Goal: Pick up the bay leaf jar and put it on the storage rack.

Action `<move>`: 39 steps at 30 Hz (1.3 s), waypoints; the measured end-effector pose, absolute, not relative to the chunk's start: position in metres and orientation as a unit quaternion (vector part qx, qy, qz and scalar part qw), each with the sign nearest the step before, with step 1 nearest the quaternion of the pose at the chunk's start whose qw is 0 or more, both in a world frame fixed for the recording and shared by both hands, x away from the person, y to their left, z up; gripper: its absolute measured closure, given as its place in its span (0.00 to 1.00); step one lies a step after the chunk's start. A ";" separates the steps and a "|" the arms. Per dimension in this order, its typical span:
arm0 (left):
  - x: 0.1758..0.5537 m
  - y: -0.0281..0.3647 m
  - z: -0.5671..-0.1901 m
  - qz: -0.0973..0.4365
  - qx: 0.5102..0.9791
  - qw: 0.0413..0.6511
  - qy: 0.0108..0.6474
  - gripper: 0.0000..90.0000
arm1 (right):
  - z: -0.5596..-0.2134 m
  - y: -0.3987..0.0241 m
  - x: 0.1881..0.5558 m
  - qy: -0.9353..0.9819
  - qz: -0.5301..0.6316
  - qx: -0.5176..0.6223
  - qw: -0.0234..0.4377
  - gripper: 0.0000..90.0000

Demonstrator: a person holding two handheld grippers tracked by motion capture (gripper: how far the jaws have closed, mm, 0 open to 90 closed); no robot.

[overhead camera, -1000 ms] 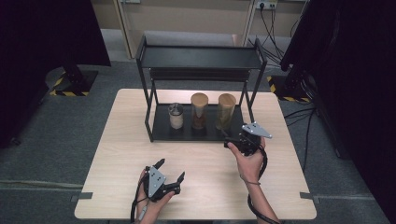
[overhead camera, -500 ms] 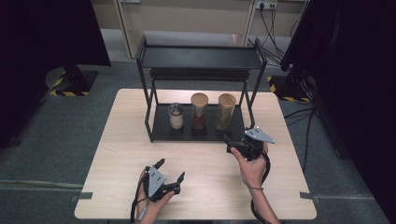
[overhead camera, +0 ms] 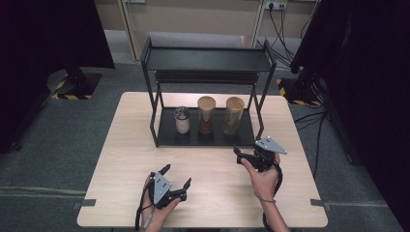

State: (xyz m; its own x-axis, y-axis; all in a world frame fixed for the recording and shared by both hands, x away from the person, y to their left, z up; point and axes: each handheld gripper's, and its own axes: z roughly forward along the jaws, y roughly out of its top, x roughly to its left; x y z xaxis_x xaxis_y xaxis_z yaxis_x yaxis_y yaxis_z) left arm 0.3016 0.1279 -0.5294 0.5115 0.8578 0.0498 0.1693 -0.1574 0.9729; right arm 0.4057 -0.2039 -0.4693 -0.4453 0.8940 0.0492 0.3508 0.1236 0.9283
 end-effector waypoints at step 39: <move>0.302 0.128 -0.530 0.323 0.685 0.533 0.377 0.13 | -0.485 -0.227 0.369 0.701 0.483 0.446 0.278 0.04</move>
State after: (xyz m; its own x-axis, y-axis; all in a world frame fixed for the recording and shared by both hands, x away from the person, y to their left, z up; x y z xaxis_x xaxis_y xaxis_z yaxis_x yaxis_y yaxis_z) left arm 0.3018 0.1283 -0.5295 0.5065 0.8613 0.0404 0.1727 -0.1472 0.9739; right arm 0.3695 -0.2270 -0.4851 -0.4489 0.8926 0.0408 0.3569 0.1373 0.9240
